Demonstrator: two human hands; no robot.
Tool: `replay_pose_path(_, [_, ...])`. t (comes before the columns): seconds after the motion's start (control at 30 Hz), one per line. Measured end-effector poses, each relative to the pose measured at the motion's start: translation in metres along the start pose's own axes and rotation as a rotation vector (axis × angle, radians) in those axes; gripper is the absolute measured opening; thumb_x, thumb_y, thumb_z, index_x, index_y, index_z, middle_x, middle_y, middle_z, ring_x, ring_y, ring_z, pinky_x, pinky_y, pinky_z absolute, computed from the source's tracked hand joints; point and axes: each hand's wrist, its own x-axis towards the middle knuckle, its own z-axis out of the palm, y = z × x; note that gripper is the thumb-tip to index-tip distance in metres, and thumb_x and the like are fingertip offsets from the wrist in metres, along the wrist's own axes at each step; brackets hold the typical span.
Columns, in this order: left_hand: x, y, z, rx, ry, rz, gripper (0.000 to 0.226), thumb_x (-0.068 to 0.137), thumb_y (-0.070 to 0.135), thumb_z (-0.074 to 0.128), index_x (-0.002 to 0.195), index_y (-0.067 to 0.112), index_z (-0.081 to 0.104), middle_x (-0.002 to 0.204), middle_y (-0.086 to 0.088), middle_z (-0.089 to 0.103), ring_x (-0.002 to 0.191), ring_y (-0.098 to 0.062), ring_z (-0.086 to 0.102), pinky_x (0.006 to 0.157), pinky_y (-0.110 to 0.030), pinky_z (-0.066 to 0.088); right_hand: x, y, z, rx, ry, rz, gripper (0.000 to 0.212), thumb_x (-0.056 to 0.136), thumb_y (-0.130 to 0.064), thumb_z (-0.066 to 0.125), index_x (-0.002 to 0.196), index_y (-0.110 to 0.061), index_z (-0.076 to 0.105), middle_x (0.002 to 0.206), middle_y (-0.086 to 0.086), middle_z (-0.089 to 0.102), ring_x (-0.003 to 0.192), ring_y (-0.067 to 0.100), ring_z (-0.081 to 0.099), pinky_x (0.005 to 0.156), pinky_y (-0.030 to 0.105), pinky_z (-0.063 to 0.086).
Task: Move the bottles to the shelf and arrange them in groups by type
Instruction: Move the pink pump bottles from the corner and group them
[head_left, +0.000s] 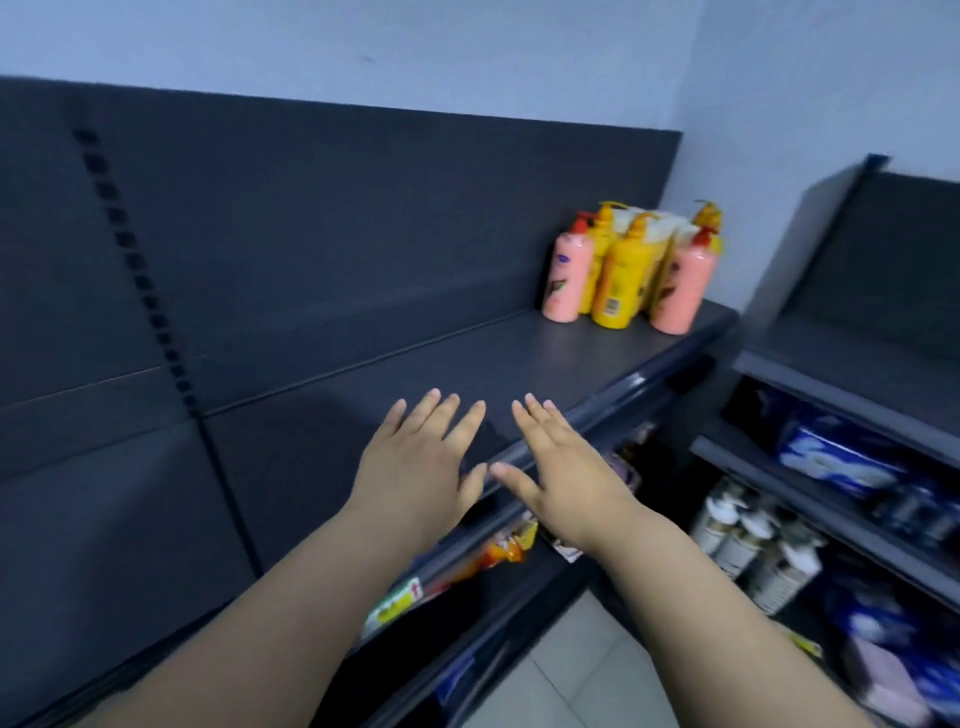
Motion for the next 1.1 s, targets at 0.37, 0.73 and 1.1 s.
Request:
replay_pose_path(0.37, [0.101, 0.092, 0.046, -0.147, 0.060, 0.232, 0.061, 0.085, 0.050, 0.033, 0.137, 0.020, 0.047, 0.134, -0.006, 0.056, 0.129, -0.023, 0.047, 0.106, -0.045, 0.035, -0.015, 0.112, -0.017, 0.009, 0.076, 0.217, 0.070, 0.096, -0.049, 0.035, 0.150, -0.018, 0.001, 0.159, -0.003, -0.004, 0.145, 0.010, -0.010, 0.113, 0.020, -0.006])
replay_pose_path(0.73, [0.283, 0.104, 0.086, -0.179, 0.059, 0.225, 0.063, 0.095, 0.050, 0.026, 0.150, 0.029, 0.002, 0.158, 0.003, 0.013, 0.145, -0.014, 0.004, 0.118, -0.038, 0.001, 0.090, 0.232, -0.054, 0.022, 0.071, 0.352, 0.076, 0.094, -0.052, 0.038, 0.150, -0.019, -0.002, 0.159, -0.005, -0.006, 0.144, 0.008, -0.008, 0.115, 0.022, 0.001])
replay_pose_path(1.1, [0.376, 0.142, 0.159, -0.232, -0.065, 0.325, 0.063, 0.094, 0.051, 0.025, 0.150, 0.029, 0.004, 0.157, 0.003, 0.015, 0.145, -0.015, 0.005, 0.118, -0.038, 0.003, 0.137, 0.334, -0.044, 0.178, 0.025, 0.448, 0.076, 0.095, -0.049, 0.041, 0.150, -0.022, -0.003, 0.158, -0.007, -0.007, 0.144, 0.005, -0.009, 0.109, 0.017, -0.001])
